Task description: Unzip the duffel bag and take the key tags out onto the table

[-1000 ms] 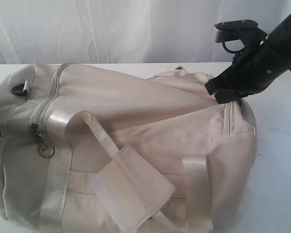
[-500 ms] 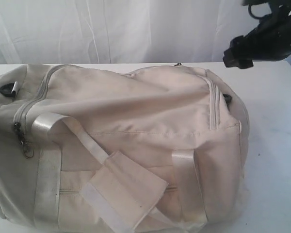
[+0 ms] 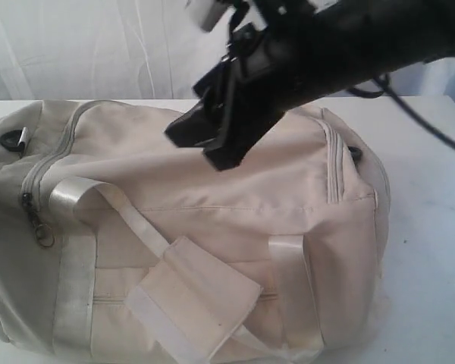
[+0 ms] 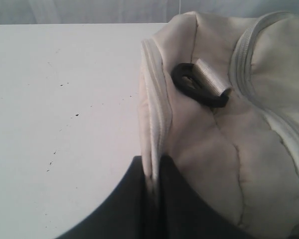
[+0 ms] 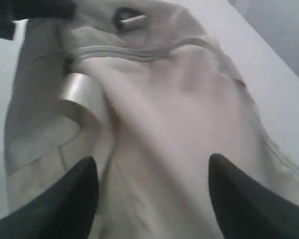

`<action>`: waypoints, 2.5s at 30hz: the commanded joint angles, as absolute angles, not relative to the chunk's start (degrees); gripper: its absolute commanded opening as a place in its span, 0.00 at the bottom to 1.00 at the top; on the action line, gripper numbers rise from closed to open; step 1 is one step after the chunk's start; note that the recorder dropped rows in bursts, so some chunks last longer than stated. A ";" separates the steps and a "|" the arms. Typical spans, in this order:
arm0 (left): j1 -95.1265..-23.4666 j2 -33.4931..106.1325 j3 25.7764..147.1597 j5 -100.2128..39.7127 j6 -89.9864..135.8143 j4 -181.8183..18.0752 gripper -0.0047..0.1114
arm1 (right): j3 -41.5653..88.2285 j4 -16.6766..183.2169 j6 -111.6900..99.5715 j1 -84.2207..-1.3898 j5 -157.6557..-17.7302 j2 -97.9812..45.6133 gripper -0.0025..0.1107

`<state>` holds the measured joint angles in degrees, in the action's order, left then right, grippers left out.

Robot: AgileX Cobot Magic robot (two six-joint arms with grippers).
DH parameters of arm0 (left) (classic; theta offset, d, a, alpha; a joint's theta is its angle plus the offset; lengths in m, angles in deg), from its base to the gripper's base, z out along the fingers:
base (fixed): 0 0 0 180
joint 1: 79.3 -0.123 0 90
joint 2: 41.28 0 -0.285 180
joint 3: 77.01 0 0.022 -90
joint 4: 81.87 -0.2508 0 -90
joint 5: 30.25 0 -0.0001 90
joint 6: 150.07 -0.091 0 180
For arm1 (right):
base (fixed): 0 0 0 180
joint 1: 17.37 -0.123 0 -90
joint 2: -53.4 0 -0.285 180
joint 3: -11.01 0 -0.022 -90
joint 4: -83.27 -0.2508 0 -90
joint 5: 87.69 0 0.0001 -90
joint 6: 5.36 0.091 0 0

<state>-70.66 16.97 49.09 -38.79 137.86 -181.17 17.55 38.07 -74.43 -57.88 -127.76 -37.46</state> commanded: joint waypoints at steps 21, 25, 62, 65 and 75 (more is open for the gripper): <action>-71.21 16.60 49.49 -37.90 137.65 -181.82 0.04 | 17.44 25.49 -76.71 -86.43 -88.86 -60.55 0.43; -71.21 16.60 49.49 -37.90 137.65 -181.82 0.04 | 17.44 24.82 -75.92 -86.43 -88.60 -62.17 0.40; -71.21 16.60 49.49 -43.03 137.37 -181.82 0.04 | 5.61 27.83 -74.42 -82.49 -72.63 -62.09 0.02; -71.21 16.60 49.49 -44.33 135.51 -181.82 0.04 | 2.93 27.95 -74.42 -81.08 -73.00 -64.58 0.02; -71.21 16.60 49.49 -45.25 134.87 -181.82 0.04 | -6.06 28.11 -74.54 -75.44 -72.28 -72.16 0.02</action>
<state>-71.06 16.97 49.31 -45.23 135.29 -180.94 -3.61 28.03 -73.84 -77.84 -76.01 -70.99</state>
